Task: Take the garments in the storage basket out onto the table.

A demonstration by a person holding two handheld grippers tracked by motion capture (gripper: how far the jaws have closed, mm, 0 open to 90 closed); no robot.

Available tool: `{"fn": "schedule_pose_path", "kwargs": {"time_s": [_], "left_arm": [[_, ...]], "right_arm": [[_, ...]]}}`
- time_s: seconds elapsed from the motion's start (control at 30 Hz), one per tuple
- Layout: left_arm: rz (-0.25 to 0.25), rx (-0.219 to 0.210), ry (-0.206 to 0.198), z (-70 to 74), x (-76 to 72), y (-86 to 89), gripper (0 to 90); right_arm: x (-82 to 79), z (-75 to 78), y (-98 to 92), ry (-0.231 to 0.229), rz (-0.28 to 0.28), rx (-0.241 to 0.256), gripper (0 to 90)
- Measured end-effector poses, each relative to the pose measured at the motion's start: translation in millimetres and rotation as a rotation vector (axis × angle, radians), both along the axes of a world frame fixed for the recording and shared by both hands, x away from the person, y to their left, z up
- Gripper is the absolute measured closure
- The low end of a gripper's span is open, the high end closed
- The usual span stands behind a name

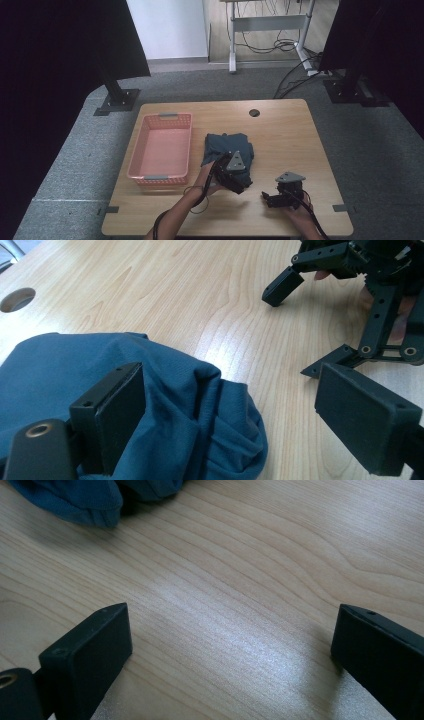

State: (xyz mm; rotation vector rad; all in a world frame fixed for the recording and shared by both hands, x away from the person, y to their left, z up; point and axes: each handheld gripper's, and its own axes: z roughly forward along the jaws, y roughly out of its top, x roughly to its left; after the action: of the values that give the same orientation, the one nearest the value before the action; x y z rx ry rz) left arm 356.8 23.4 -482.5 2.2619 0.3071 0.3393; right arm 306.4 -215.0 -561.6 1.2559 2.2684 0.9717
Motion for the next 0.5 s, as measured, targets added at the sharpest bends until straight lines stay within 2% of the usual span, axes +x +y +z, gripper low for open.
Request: {"fn": "schedule_pose_path", "kwargs": {"time_s": [0.17, 0.33, 0.5], "left_arm": [[0.046, -0.027, -0.017, 2.7, -2.0, 6.6, 12.2], [0.057, -0.021, -0.021, 3.3, -3.0, 11.7, 12.0], [0.074, -0.041, -0.011, 3.2, -3.4, 18.8, 12.0]], "right_arm": [[0.0, 0.0, 0.0, 0.0, 0.0, 0.0, 2.5], [0.0, 0.0, 0.0, 0.0, 0.0, 0.0, 2.5], [-0.1, 0.0, 0.1, 0.001, -0.001, 0.0, 2.5]]}}
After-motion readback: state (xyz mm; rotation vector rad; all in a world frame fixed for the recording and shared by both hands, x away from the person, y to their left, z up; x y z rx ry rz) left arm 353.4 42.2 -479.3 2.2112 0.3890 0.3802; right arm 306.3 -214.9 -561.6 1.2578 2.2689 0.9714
